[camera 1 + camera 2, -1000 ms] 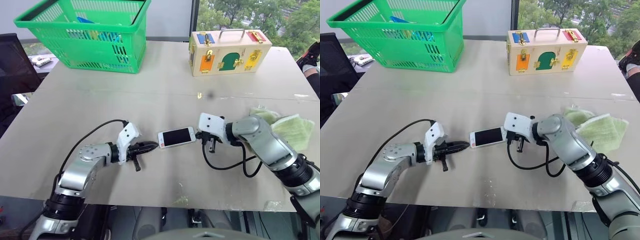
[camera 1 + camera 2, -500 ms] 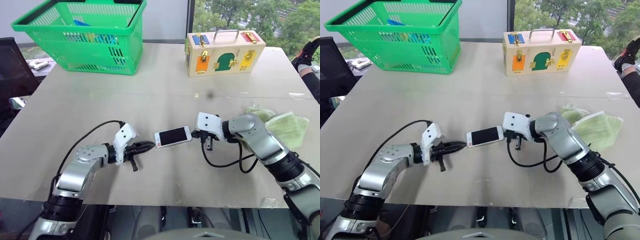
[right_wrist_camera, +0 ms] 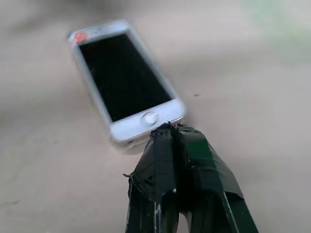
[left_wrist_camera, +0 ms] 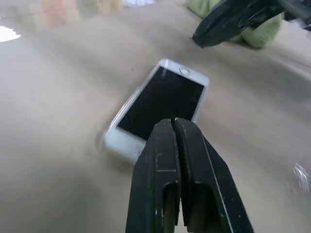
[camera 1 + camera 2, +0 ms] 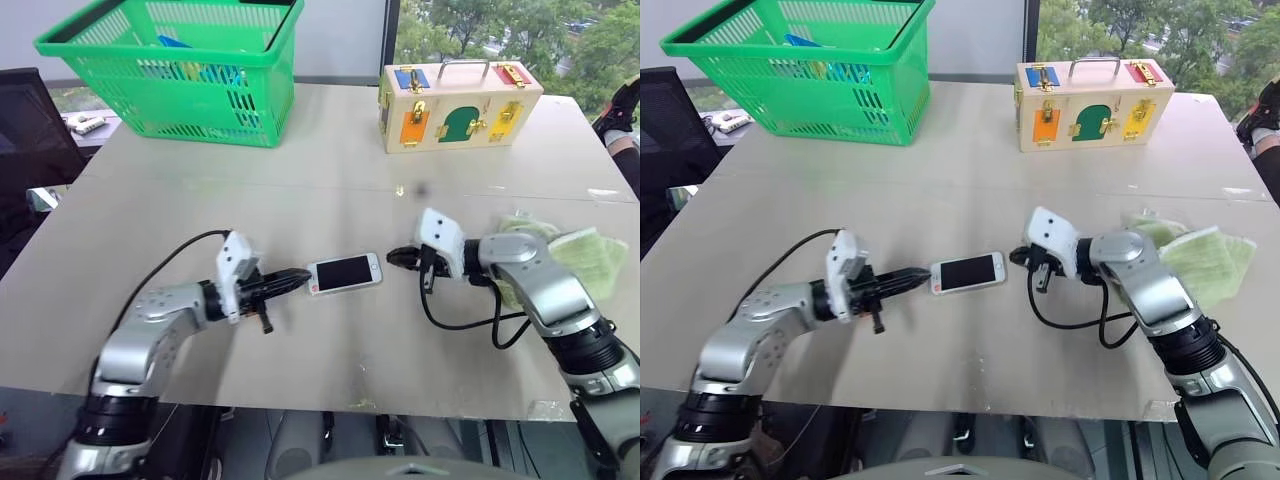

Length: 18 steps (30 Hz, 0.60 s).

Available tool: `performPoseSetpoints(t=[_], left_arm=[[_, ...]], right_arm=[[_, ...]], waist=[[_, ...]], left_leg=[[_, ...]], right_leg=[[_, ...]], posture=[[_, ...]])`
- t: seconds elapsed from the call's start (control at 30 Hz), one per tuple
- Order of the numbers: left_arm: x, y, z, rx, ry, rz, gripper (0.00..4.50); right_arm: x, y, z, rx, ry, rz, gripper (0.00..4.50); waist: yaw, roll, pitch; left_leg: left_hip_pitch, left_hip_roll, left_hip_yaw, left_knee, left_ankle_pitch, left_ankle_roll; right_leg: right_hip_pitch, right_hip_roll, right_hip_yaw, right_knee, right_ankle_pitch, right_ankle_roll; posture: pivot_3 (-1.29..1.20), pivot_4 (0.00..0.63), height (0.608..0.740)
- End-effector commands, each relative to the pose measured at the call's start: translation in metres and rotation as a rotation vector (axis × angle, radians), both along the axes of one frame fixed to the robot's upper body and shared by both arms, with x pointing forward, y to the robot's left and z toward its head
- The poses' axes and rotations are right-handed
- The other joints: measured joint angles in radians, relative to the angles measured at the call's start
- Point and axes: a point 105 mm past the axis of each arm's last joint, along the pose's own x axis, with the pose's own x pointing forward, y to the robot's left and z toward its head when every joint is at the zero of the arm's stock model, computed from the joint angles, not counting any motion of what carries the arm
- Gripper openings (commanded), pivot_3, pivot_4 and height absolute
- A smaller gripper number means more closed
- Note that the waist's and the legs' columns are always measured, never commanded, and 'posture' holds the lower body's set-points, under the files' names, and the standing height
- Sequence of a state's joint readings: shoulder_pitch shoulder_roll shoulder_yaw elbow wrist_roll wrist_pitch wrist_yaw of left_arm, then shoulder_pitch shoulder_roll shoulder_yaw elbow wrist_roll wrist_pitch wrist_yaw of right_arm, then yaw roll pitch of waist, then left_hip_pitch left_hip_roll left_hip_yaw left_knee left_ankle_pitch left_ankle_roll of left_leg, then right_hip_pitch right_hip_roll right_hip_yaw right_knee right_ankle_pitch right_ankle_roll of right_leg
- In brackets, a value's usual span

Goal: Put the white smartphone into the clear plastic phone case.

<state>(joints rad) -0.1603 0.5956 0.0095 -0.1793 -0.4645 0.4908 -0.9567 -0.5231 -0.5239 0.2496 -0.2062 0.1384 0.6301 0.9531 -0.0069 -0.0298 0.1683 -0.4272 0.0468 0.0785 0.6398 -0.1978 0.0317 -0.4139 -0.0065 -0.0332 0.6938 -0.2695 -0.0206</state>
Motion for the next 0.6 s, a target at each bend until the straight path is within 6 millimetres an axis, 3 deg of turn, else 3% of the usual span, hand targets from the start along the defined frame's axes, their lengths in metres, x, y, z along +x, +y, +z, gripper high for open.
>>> performPoseSetpoints(t=[0.03, 0.2, 0.4, 0.6], left_arm=[[0.010, -0.008, -0.010, 0.059, -0.013, 0.027, 0.09], [0.013, -0.010, -0.019, 0.111, -0.017, 0.019, 0.09], [0.013, -0.007, -0.020, 0.122, -0.026, 0.030, 0.09], [0.009, -0.006, -0.023, 0.107, -0.032, 0.059, 0.09]], right_arm=[[0.000, 0.009, 0.020, 0.066, -0.038, 0.002, 0.00], [-0.001, 0.031, 0.005, 0.049, 0.037, 0.026, 0.00], [0.004, 0.039, -0.026, -0.054, 0.163, -0.005, 0.00], [-0.003, 0.022, -0.091, -0.243, 0.401, -0.095, 0.00]], waist=[[-0.006, 0.000, 0.000], [-0.008, 0.000, 0.000], [-0.004, 0.000, 0.000], [-0.005, -0.001, -0.009]], left_leg=[[0.000, 0.000, 0.000, 0.000, 0.000, 0.000], [0.000, 0.001, -0.001, -0.001, 0.000, 0.000], [-0.001, 0.001, -0.001, 0.001, 0.000, 0.000], [0.004, 0.001, 0.000, 0.000, 0.000, 0.000]], right_leg=[[0.000, 0.001, 0.000, 0.000, 0.000, 0.000], [0.000, 0.003, 0.000, 0.000, 0.000, 0.000], [0.000, 0.002, 0.000, 0.000, 0.000, 0.000], [0.003, 0.002, 0.000, 0.000, 0.000, 0.000]], posture=[[0.00, 0.150, 0.740], [0.00, 0.150, 0.740], [0.00, 0.150, 0.740], [0.00, 0.150, 0.740]])
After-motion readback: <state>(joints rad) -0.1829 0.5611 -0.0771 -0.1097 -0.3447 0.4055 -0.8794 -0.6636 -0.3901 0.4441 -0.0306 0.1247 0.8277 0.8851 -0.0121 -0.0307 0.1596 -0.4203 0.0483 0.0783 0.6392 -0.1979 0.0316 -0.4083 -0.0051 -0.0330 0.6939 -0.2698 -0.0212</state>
